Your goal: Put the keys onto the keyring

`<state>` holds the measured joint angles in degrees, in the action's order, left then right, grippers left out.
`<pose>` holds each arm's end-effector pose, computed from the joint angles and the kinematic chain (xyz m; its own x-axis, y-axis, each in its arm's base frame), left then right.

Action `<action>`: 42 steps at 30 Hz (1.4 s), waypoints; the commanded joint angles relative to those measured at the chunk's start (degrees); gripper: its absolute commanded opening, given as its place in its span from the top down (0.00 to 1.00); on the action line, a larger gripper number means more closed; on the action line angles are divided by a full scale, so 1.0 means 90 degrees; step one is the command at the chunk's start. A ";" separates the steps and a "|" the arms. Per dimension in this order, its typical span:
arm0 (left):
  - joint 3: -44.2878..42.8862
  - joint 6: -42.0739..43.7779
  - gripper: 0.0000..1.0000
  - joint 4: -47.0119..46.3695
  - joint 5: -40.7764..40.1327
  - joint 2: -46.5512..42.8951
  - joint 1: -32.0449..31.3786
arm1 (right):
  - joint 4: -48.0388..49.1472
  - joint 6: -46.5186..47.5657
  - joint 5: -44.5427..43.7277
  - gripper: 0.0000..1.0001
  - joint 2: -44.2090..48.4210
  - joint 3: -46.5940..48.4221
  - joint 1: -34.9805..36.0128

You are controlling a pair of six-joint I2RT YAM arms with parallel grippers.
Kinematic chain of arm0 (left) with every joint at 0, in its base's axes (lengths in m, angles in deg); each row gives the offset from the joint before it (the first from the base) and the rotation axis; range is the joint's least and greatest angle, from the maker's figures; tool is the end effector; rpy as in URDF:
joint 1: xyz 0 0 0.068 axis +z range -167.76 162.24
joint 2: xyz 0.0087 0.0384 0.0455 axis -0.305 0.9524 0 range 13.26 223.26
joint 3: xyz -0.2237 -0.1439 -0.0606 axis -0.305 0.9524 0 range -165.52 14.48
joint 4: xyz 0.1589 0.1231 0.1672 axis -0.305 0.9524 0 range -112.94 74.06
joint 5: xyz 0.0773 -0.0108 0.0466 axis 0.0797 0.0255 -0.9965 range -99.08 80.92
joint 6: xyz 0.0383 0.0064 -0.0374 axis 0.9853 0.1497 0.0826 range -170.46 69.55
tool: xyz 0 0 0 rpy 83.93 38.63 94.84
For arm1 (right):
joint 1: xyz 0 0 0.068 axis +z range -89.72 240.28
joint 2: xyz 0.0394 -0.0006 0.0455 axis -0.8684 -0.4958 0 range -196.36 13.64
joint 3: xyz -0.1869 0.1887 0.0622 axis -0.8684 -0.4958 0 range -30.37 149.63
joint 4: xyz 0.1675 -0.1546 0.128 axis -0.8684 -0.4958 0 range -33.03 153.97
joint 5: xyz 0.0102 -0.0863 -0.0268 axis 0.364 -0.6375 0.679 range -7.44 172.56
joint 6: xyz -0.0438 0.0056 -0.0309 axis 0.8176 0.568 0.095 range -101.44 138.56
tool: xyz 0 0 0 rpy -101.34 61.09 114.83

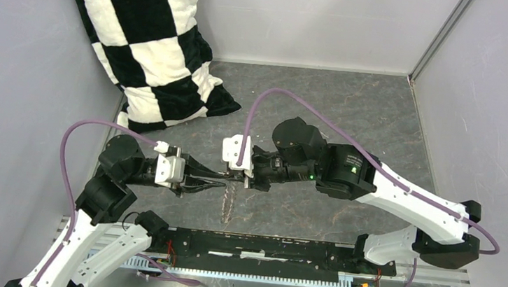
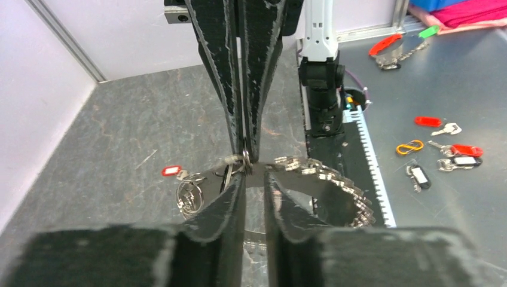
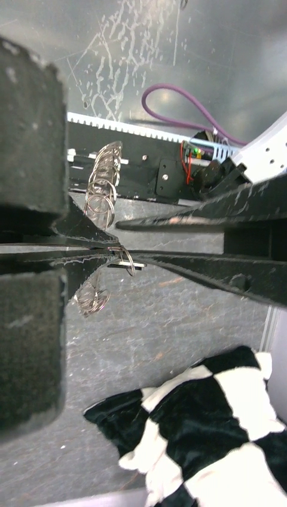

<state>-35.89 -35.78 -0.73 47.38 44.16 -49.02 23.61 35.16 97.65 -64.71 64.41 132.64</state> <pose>0.0684 -0.0762 0.3829 0.2134 0.0342 -0.9764 0.9762 0.0325 0.2145 0.0771 0.2732 0.4550 0.1658 -0.3892 -0.9061 -0.9860 -0.0474 -0.1601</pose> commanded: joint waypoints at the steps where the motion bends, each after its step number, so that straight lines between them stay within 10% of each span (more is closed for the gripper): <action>1: -0.0185 0.0616 0.69 0.0291 -0.0151 -0.0134 -0.0003 | 0.0611 -0.0035 -0.0334 1.00 0.0560 -0.0187 -0.0074; 11: -0.0273 0.1489 0.66 0.0669 -0.1135 -0.0495 -0.0005 | 0.0756 -0.0136 0.0555 1.00 0.0782 -0.0557 -0.0276; 15: -0.0354 0.0813 0.33 0.0004 -0.1309 -0.0273 -0.0004 | 0.0601 -0.0121 0.0848 1.00 0.0651 -0.0500 -0.0293; 19: -0.0705 0.0654 0.23 0.0346 -0.0225 0.0143 -0.0003 | 0.0549 -0.0116 0.0984 1.00 0.0601 -0.0502 -0.0283; 28: -0.0975 0.1734 0.31 0.1094 0.0862 0.0258 -0.0003 | 0.0193 -0.0023 0.1226 1.00 0.0359 -0.0329 -0.0296; 36: -0.1188 0.2614 0.60 0.1955 0.1242 0.0563 -0.0003 | 0.0024 -0.0038 0.1368 1.00 0.0126 -0.0074 -0.0296; 42: -0.1122 0.3472 0.54 0.2329 0.0880 0.0513 -0.0003 | -0.0067 -0.0029 0.1548 1.00 0.0054 -0.0056 -0.0300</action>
<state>-45.24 -12.81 16.78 55.93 48.83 -49.02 21.73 34.70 109.09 -64.27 60.56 130.12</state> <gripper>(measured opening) 0.418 0.011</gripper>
